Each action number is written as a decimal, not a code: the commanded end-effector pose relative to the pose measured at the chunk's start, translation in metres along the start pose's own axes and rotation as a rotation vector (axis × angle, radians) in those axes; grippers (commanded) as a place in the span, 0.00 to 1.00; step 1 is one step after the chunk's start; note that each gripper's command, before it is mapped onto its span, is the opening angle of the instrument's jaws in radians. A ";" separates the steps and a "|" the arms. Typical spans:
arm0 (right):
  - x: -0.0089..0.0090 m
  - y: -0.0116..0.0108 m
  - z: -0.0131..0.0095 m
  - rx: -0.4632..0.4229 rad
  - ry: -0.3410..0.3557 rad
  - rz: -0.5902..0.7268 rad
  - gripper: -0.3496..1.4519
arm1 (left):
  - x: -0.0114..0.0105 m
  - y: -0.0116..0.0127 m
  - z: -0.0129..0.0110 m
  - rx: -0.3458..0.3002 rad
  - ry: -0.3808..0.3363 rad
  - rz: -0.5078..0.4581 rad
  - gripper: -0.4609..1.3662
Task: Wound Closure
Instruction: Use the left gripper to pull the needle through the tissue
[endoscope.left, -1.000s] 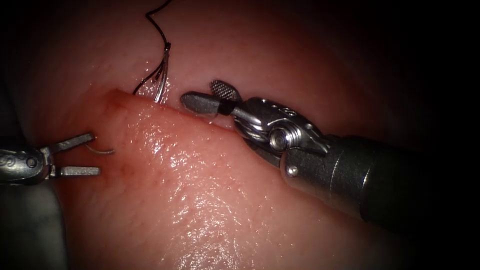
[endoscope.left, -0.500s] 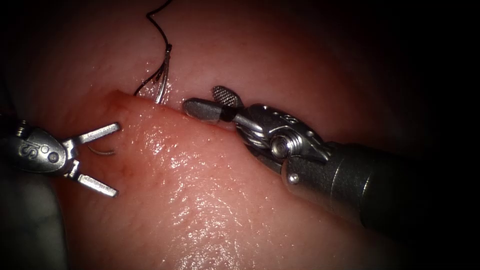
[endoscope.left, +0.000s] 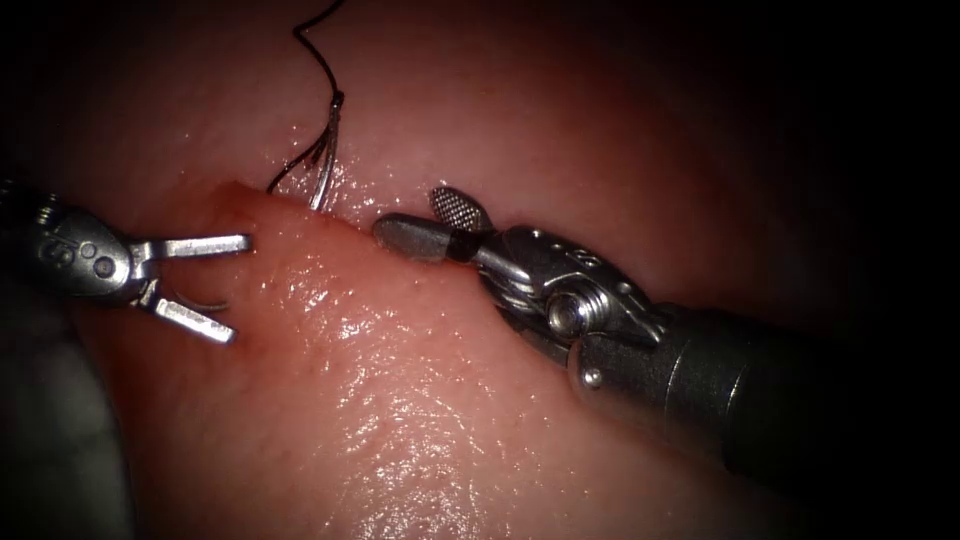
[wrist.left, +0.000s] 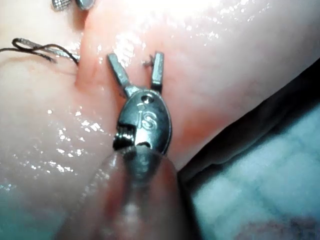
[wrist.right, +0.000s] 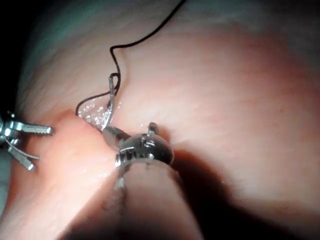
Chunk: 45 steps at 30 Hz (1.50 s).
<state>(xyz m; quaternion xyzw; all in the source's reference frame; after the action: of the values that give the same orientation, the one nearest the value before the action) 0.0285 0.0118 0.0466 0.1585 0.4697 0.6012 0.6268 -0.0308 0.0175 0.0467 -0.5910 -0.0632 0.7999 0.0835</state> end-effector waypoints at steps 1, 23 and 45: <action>0.0001 0.0000 0.0000 -0.001 0.000 0.000 0.61 | 0.0001 0.0000 -0.0001 -0.009 0.004 0.002 0.34; 0.0021 -0.0043 -0.0011 0.117 -0.004 -0.042 0.63 | 0.0012 0.0012 -0.0002 -0.108 0.027 -0.333 0.06; -0.0050 -0.0094 0.0001 0.207 -0.120 -0.529 0.18 | 0.0037 -0.0011 -0.0028 -0.193 0.088 -0.754 0.06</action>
<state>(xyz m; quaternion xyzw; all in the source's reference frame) 0.0350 0.0048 0.0419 0.1266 0.5128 0.3525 0.7725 -0.0290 0.0194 0.0426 -0.5608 -0.3452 0.6783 0.3261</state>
